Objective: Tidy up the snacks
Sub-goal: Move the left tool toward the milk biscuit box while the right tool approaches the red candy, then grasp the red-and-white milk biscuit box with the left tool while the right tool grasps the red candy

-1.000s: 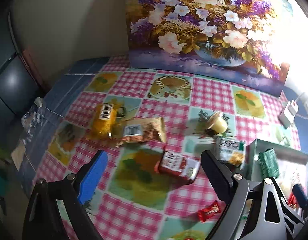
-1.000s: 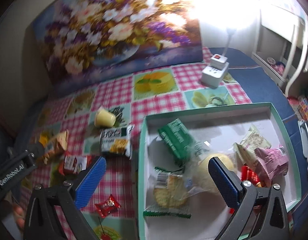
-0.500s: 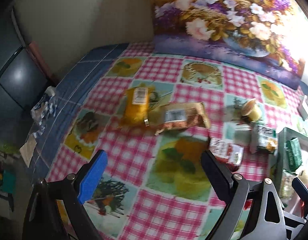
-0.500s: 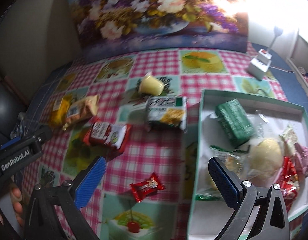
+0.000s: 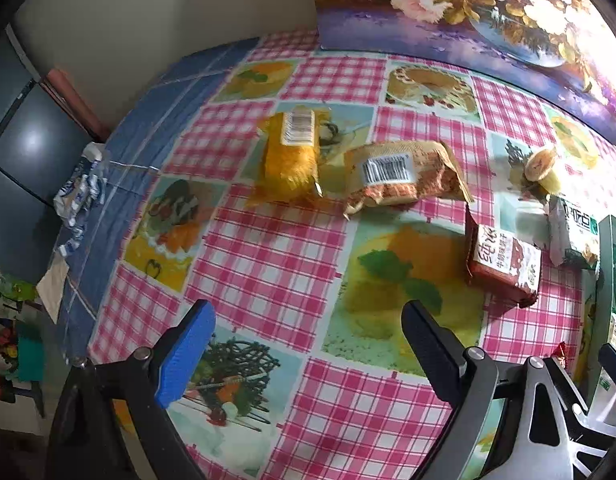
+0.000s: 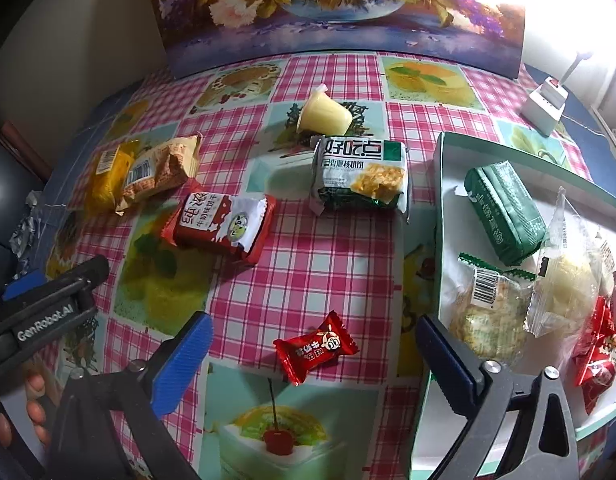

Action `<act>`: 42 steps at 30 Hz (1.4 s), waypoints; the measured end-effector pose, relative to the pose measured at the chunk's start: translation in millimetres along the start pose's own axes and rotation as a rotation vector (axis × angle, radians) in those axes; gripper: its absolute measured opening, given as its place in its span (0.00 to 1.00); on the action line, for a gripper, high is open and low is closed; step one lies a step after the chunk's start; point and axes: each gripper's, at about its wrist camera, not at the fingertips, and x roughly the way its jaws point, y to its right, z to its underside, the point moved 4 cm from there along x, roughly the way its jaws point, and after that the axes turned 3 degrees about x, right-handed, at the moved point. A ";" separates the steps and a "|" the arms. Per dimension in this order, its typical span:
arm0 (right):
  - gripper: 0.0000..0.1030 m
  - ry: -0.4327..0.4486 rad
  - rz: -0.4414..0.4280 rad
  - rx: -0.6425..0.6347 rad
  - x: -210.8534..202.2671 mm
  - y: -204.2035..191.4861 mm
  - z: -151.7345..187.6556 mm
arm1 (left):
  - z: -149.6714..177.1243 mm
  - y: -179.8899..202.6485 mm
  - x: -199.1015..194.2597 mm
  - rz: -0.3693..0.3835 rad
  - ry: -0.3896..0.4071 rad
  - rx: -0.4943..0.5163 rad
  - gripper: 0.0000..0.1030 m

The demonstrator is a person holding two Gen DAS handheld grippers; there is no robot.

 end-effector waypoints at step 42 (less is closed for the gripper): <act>0.35 -0.058 -0.047 0.014 23.3 10.2 -9.1 | -13.6 29.8 18.3 0.232 -0.025 -0.151 0.92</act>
